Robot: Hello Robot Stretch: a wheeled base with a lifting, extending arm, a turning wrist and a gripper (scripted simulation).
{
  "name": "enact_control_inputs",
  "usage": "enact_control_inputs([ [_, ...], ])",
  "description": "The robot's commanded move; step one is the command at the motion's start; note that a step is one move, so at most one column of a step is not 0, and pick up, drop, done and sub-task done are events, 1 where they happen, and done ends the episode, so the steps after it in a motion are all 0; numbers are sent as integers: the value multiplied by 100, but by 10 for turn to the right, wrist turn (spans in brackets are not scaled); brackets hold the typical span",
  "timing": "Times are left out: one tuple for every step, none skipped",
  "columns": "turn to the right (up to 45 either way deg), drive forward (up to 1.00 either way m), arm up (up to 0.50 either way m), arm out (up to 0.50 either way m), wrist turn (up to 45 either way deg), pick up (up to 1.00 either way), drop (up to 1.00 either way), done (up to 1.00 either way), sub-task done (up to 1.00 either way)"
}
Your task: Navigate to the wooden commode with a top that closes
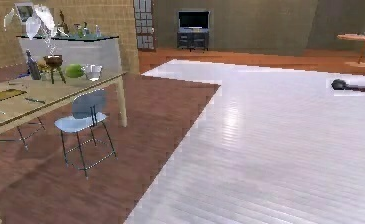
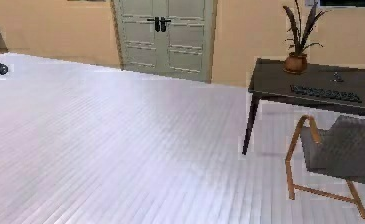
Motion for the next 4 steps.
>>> enact_control_inputs([
  [0, 100, 0, 0, 0, 0, 0, 0, 0],
  [-60, 0, 0, 0, 0, 0, 0, 0, 0],
  [0, 75, 0, 0, 0, 0, 0, 0, 0],
  [0, 100, 0, 0, 0, 0, 0, 0, 0],
])
